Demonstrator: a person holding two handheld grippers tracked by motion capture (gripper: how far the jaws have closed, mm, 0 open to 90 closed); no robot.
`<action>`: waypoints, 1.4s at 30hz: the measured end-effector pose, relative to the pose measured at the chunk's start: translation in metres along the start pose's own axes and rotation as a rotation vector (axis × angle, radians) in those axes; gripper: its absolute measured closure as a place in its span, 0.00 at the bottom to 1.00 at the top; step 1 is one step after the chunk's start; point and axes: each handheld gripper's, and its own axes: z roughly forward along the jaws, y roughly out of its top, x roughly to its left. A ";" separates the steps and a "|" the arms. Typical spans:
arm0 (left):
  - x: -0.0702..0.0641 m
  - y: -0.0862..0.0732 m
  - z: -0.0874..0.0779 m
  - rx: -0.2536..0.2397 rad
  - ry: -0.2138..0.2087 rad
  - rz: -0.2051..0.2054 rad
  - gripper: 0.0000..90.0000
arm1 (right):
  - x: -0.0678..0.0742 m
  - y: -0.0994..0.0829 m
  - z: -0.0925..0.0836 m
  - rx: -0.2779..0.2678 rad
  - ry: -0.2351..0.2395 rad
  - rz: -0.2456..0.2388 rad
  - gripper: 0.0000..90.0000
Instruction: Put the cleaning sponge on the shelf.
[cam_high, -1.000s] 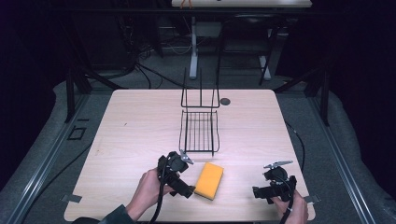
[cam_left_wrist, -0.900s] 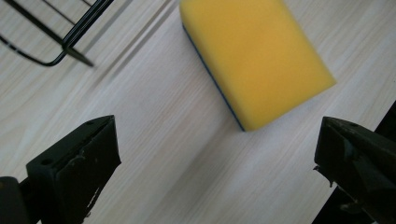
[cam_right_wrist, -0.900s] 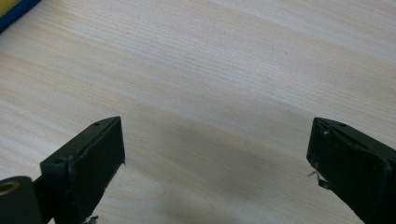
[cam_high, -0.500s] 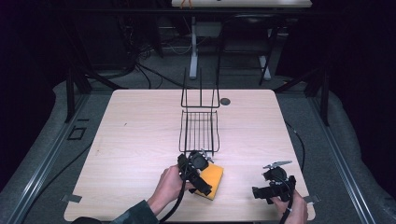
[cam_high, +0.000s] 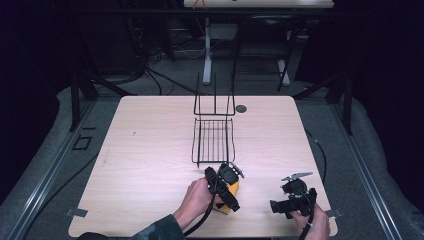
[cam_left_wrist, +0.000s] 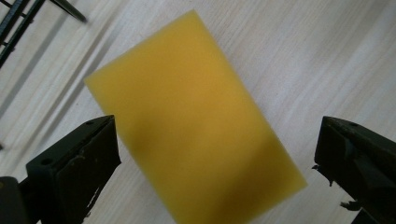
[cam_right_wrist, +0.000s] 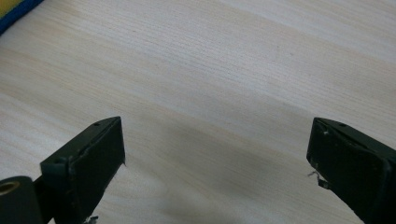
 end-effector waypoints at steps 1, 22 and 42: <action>-0.001 0.000 0.002 0.010 0.002 0.005 0.00 | 0.000 0.000 0.000 0.000 0.000 0.000 0.04; 0.012 -0.024 0.014 0.039 0.015 -0.010 0.11 | 0.003 0.000 0.003 0.013 0.025 -0.010 0.04; 0.010 -0.025 0.013 0.059 0.009 0.083 0.22 | 0.005 0.000 0.003 0.026 0.032 -0.023 0.05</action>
